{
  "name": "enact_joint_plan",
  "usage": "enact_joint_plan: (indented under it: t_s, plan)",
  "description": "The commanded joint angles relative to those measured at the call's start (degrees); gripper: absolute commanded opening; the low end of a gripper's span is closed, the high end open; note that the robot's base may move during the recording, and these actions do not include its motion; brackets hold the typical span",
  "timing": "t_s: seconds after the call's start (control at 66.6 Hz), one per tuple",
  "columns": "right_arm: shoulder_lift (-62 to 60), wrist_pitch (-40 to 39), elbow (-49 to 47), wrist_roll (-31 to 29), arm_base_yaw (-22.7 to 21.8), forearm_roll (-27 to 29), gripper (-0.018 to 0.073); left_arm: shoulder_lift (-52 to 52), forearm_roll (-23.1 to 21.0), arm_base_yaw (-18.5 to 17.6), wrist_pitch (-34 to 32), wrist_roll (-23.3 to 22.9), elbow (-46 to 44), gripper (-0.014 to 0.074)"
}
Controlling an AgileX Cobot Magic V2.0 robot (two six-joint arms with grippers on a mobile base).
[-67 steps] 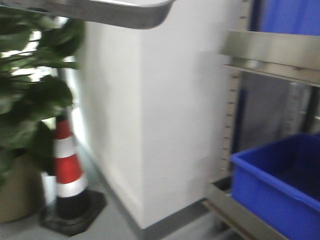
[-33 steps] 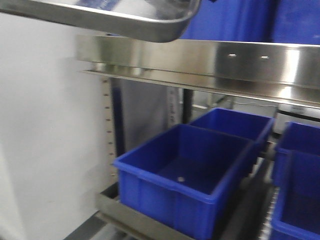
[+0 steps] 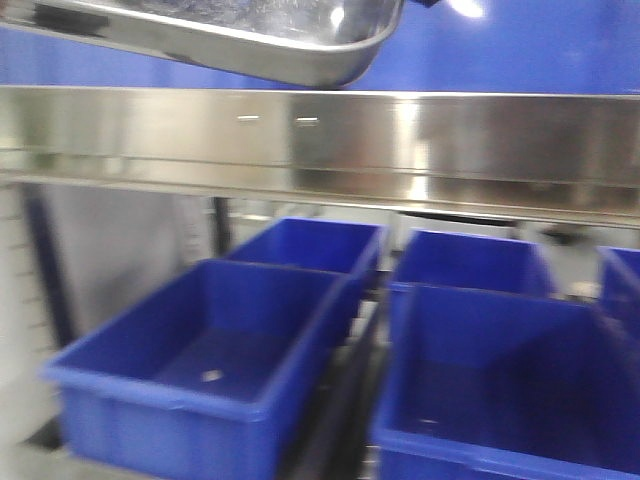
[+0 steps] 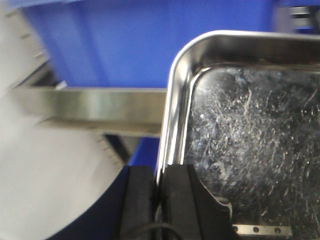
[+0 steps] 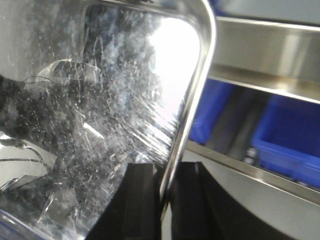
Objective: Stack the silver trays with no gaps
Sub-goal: 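Hold the tray above the other shelf's silver tray while aligning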
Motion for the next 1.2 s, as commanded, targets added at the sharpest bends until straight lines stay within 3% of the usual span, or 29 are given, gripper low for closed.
enact_joint_plan:
  t_s: [0.0, 1.185]
  plan:
    - [-0.3, -20.2, -1.0, -0.6, 0.6, -1.0, 0.0003, 0.3, -1.1, -1.1, -6.2, -0.5, -0.2, -0.0010]
    - [-0.3, -20.5, -1.0, -0.6, 0.6, -1.0, 0.0003, 0.3, -1.1, -1.1, -6.2, -0.5, -0.2, -0.0010]
